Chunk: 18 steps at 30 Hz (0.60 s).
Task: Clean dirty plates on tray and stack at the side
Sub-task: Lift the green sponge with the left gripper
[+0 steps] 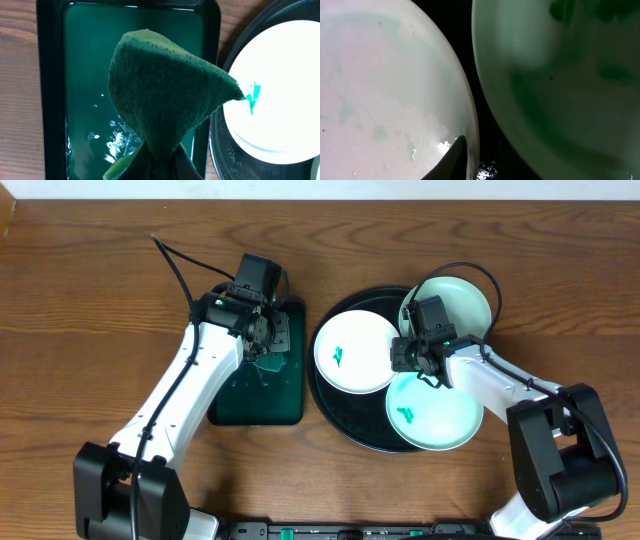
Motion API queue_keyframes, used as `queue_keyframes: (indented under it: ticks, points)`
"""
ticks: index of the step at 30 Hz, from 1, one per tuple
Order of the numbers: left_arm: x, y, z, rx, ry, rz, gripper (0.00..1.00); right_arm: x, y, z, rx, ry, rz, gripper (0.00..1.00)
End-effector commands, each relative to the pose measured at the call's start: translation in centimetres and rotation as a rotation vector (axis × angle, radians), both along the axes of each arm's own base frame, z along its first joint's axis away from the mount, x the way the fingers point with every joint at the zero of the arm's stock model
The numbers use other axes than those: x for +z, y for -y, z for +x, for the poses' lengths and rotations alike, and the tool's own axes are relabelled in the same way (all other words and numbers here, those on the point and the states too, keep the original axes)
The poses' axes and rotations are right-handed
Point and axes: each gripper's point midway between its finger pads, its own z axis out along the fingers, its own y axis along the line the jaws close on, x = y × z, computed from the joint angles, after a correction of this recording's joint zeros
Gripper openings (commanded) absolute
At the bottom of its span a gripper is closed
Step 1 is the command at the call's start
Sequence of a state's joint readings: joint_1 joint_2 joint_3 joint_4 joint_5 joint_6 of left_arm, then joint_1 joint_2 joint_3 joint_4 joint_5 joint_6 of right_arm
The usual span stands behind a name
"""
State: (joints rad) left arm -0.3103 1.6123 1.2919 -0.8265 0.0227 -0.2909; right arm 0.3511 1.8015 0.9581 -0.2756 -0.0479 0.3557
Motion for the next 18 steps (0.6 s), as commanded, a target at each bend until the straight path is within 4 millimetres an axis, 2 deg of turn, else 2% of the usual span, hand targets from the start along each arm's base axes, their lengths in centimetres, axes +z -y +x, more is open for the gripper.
queue_keyframes:
  ticks: [1,5,8,18]
  points:
    - [0.02,-0.22,0.19,-0.004,0.007,0.014,0.07,0.58,0.40,0.11,-0.009,0.023,-0.013,0.15]
    - [0.04,-0.19,0.24,-0.011,0.010,0.015,0.07,0.63,0.54,0.28,-0.015,0.031,-0.021,0.10]
    - [0.03,-0.19,0.24,-0.011,0.009,0.016,0.07,0.75,0.64,0.54,-0.019,0.043,-0.027,0.01]
    - [-0.27,-0.17,0.26,-0.029,0.003,0.025,0.07,0.97,0.48,0.93,-0.020,0.061,-0.019,0.01]
